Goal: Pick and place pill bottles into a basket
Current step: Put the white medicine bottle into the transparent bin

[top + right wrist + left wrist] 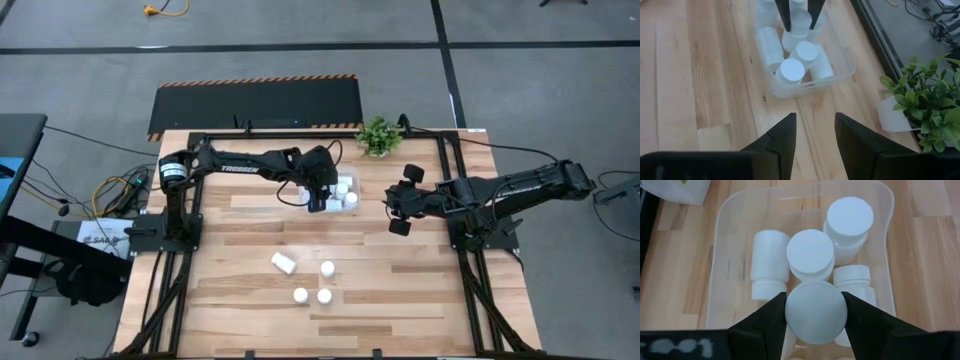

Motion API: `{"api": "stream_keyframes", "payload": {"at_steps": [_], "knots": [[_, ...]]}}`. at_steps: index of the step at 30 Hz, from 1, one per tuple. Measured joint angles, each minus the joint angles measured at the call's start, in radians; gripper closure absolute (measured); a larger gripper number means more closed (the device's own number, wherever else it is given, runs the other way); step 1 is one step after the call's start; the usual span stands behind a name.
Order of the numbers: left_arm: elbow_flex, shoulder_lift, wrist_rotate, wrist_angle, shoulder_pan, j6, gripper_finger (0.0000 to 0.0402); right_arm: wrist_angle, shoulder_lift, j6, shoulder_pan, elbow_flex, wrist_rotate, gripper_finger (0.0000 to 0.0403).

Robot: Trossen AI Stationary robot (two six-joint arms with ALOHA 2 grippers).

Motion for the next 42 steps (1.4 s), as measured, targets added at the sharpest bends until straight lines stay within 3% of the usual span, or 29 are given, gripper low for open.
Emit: {"api": "stream_keyframes", "payload": {"at_steps": [20,24,29,35,42], "knots": [[0.0,-0.002,0.028,-0.028,0.0,0.0,0.0184,0.0,0.0,0.0,0.0,0.0,0.0,0.0277],[0.056,-0.002,0.038,-0.106,0.0,0.022,0.0182,0.0,0.0,0.0,0.0,0.0,0.0,0.0277],[0.246,-0.002,0.065,-0.346,0.0,0.103,0.0181,0.0,0.0,0.0,0.0,0.0,0.0,0.0277],[0.595,-0.003,0.077,-0.732,-0.037,0.204,0.0181,0.003,0.0,-0.008,0.0,0.0,-0.003,0.0277],[0.945,-0.009,0.065,-1.201,-0.169,0.127,0.0181,0.08,0.0,-0.009,0.036,0.0,-0.029,0.0277]]}}
